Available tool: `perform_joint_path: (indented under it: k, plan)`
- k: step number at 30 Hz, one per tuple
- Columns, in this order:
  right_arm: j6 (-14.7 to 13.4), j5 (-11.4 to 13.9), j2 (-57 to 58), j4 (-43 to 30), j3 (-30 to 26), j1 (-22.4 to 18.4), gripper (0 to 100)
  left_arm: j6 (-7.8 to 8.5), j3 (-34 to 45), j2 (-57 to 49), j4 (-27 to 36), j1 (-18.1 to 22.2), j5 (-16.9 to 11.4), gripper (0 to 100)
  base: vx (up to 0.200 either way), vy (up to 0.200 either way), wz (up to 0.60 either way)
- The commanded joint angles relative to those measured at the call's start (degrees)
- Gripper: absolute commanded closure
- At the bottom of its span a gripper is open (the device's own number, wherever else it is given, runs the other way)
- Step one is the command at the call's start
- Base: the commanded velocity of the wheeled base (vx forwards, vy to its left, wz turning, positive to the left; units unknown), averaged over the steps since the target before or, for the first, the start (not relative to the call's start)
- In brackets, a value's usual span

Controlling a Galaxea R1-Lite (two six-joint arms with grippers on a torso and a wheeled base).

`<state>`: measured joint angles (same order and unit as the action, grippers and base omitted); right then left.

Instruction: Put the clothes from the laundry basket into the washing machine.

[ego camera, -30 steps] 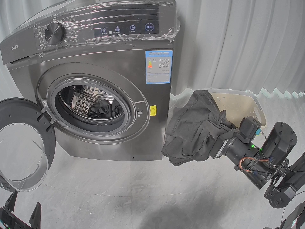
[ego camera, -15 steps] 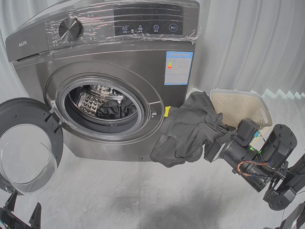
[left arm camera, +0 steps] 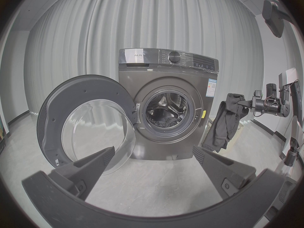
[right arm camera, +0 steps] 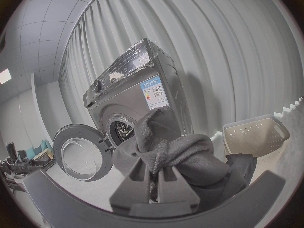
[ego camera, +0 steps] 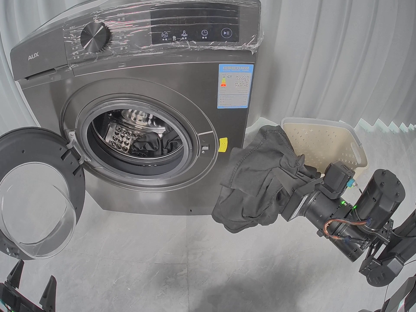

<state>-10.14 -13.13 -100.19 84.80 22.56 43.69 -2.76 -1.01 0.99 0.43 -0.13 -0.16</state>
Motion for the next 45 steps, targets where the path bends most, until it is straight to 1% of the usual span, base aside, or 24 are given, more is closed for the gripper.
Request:
perform_joint_path:
  k: [1,22,34,45]
  plan:
    - [-0.05,0.03,-0.09,0.02,0.02,0.08,100,-0.06,0.84,-0.99,0.01,-0.04,0.07,0,0.000,0.200,0.00]
    - [-0.14,0.03,-0.44,0.02,-0.33,0.08,100,-0.06,0.84,-0.99,0.01,-0.04,0.07,0,0.000,0.200,0.00]
    - [-0.14,0.03,-0.70,0.02,-0.33,0.08,100,0.03,0.84,-0.99,0.01,-0.04,0.07,0,0.000,0.000,0.00]
    - [-0.32,0.03,-1.14,0.02,-0.33,0.87,100,0.03,0.84,-0.99,0.01,-0.04,0.07,0,0.000,0.000,0.00]
